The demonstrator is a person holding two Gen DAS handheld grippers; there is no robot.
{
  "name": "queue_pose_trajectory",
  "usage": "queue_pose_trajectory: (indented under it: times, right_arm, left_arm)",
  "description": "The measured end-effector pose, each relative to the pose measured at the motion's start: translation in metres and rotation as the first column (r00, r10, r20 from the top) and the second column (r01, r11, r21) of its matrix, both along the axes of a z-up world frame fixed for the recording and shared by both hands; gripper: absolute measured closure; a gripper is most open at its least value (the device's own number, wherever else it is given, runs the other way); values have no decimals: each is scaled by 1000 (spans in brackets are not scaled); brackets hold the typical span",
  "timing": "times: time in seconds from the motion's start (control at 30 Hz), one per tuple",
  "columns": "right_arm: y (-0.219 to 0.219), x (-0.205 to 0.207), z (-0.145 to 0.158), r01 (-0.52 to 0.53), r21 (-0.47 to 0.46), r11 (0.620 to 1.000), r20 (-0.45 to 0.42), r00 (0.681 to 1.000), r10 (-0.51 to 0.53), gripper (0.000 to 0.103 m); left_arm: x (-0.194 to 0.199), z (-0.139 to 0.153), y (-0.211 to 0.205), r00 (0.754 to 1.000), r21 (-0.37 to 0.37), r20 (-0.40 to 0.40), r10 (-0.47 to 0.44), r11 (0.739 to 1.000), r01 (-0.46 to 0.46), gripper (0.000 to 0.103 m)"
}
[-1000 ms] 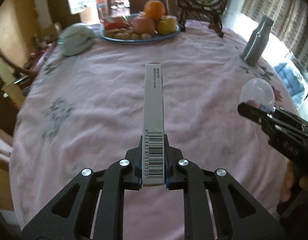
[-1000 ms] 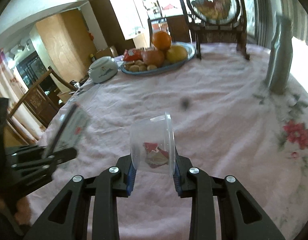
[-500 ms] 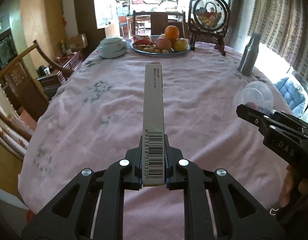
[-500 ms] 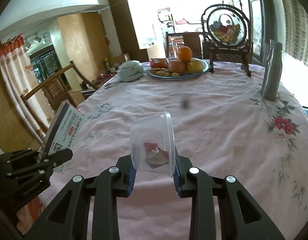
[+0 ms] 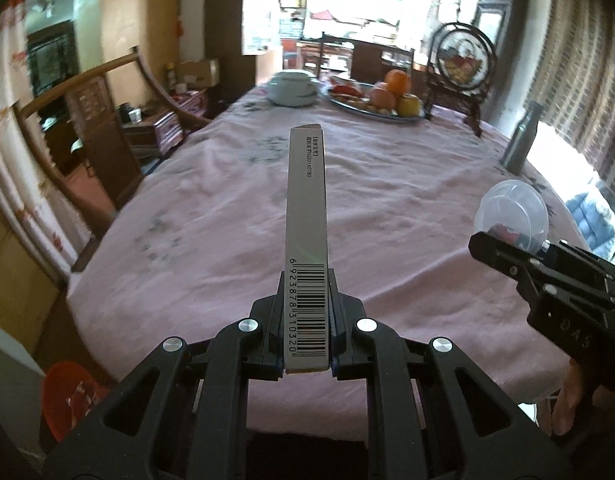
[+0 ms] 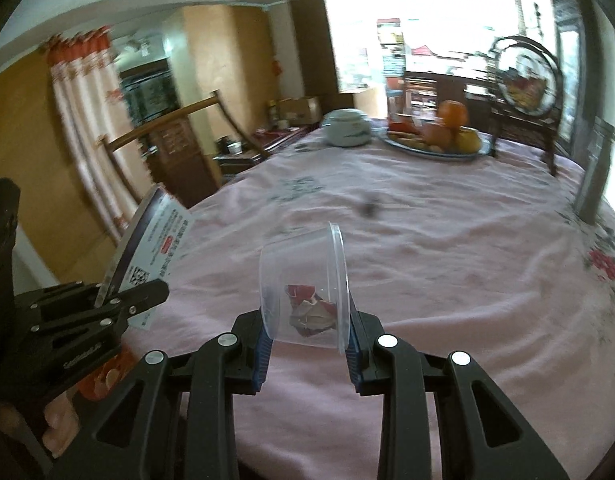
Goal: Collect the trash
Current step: 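Carry the medicine box and plastic cup to the orange basket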
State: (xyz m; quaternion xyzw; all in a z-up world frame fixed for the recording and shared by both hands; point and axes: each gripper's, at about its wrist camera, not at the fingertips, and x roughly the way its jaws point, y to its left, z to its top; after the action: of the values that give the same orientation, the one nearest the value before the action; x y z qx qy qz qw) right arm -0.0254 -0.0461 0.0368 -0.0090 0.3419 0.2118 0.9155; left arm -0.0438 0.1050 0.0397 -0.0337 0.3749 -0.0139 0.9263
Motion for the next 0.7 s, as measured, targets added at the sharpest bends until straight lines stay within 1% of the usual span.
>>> queue_pose_trajectory:
  times: [0.1, 0.17, 0.27, 0.37, 0.47, 0.53, 0.6, 0.67, 0.7]
  right_arm:
    - [32, -9, 0, -80, -15, 997, -8, 997, 79, 72]
    - [58, -13, -1, -155, -18, 988, -25, 988, 155, 72]
    - [92, -20, -1, -245, -18, 969, -46, 969, 244, 72]
    - [130, -29, -1, -333, -26, 942, -57, 942, 331, 72]
    - [171, -38, -3, -426, -17, 905, -83, 902, 423, 72]
    - [200, -46, -6, -480, -17, 877, -95, 874, 477, 72]
    - [233, -52, -14, -536, -20, 844, -125, 839, 529, 72]
    - [260, -59, -22, -575, -30, 818, -151, 811, 565, 72]
    - [273, -62, -28, -594, -35, 804, -169, 796, 581, 72]
  left_arm:
    - [-18, -1, 26, 998, -20, 4, 63, 998, -63, 86]
    - [-32, -4, 49, 993, -42, 1, 120, 992, -120, 86]
    - [-50, -9, 77, 978, -38, 5, 211, 977, -210, 86]
    - [-67, -16, 105, 958, -39, 1, 287, 957, -286, 86]
    - [-84, -24, 138, 933, -56, -16, 359, 931, -360, 86]
    - [-96, -34, 163, 904, -62, -35, 426, 902, -428, 86]
    - [-104, -45, 182, 885, -72, -63, 461, 883, -465, 86]
    - [-114, -62, 207, 853, -81, -102, 511, 851, -519, 86]
    - [-120, -67, 217, 841, -84, -115, 528, 838, -538, 86]
